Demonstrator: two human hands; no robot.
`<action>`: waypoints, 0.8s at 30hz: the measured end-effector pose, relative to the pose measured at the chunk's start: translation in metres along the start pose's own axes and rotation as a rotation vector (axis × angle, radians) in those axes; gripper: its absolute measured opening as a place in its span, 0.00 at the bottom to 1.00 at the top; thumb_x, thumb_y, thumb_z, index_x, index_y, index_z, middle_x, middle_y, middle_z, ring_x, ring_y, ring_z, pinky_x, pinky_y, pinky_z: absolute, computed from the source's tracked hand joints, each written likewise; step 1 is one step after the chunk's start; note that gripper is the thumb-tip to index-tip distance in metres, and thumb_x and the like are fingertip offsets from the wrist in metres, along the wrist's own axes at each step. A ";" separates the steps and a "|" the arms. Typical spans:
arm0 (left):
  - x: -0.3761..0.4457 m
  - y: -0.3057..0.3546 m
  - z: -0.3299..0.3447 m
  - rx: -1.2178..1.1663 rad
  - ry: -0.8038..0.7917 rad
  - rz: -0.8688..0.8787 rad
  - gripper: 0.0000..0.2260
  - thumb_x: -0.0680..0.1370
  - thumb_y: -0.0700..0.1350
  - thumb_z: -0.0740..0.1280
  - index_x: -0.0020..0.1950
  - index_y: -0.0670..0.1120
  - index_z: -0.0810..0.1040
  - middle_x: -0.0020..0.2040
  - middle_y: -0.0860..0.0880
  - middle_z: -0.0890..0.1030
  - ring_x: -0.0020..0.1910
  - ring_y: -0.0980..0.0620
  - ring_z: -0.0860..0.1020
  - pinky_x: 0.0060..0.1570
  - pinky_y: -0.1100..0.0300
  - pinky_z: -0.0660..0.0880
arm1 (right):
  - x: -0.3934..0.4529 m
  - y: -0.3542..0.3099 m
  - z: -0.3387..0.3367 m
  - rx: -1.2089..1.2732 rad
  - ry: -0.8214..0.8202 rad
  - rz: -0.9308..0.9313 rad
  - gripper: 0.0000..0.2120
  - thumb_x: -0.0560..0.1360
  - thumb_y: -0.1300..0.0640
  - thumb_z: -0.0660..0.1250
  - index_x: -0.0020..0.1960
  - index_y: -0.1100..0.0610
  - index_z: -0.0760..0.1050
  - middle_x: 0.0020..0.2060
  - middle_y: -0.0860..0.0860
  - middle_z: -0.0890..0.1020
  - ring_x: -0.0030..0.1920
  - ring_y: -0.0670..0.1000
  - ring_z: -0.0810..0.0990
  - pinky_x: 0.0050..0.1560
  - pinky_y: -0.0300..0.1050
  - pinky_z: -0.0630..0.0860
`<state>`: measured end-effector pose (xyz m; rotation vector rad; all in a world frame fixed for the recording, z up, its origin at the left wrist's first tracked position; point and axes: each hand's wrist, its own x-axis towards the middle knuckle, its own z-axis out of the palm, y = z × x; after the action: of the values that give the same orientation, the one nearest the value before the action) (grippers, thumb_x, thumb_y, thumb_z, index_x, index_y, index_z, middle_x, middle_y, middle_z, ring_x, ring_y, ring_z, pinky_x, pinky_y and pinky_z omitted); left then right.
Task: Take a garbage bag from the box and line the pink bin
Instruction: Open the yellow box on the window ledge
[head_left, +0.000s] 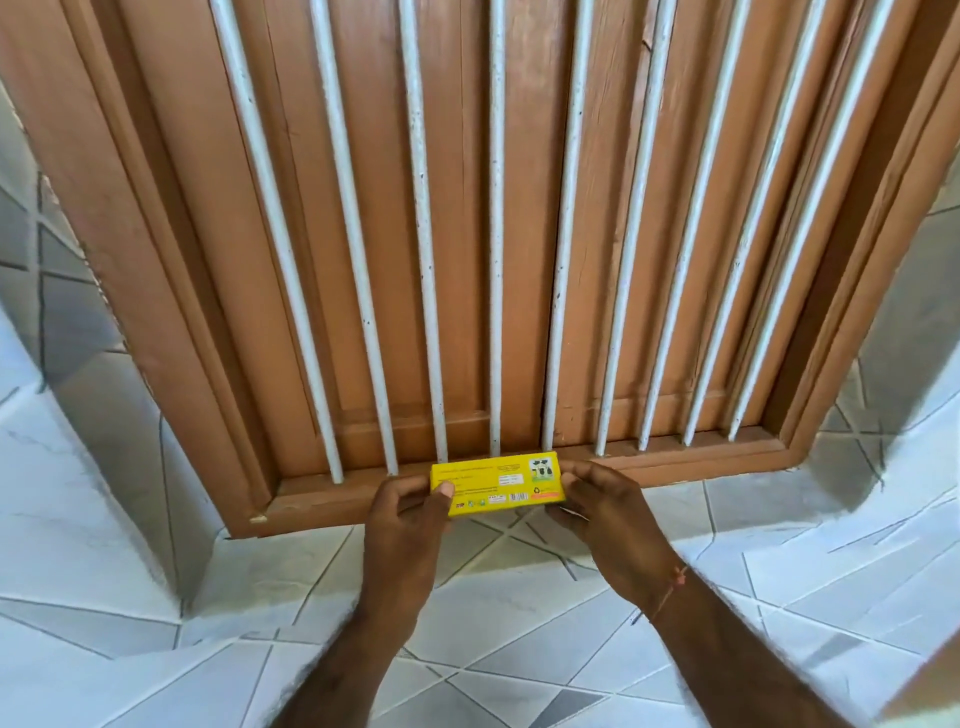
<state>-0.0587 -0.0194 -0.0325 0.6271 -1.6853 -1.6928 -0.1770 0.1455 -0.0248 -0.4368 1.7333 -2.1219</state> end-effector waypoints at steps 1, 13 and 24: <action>0.003 0.003 -0.001 0.008 -0.010 0.010 0.11 0.69 0.54 0.73 0.48 0.51 0.81 0.46 0.49 0.86 0.48 0.48 0.84 0.49 0.48 0.80 | 0.003 -0.001 -0.003 -0.017 0.000 -0.020 0.12 0.80 0.65 0.59 0.56 0.64 0.80 0.52 0.61 0.85 0.51 0.57 0.83 0.56 0.51 0.79; 0.013 0.021 0.009 0.083 -0.034 0.066 0.10 0.73 0.46 0.71 0.53 0.46 0.78 0.48 0.50 0.86 0.46 0.54 0.85 0.44 0.60 0.82 | 0.021 -0.014 -0.017 -0.131 -0.093 -0.133 0.12 0.79 0.65 0.61 0.55 0.60 0.82 0.48 0.55 0.87 0.50 0.55 0.86 0.54 0.50 0.82; 0.003 0.029 0.009 0.060 -0.019 0.077 0.13 0.75 0.44 0.70 0.58 0.52 0.76 0.51 0.54 0.83 0.49 0.55 0.83 0.45 0.64 0.81 | 0.020 0.000 -0.005 -0.562 0.190 -0.366 0.20 0.72 0.72 0.59 0.57 0.55 0.78 0.44 0.51 0.83 0.41 0.49 0.80 0.45 0.47 0.79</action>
<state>-0.0641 -0.0137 -0.0027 0.5688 -1.7564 -1.6042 -0.1967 0.1406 -0.0253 -0.7720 2.5329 -1.9142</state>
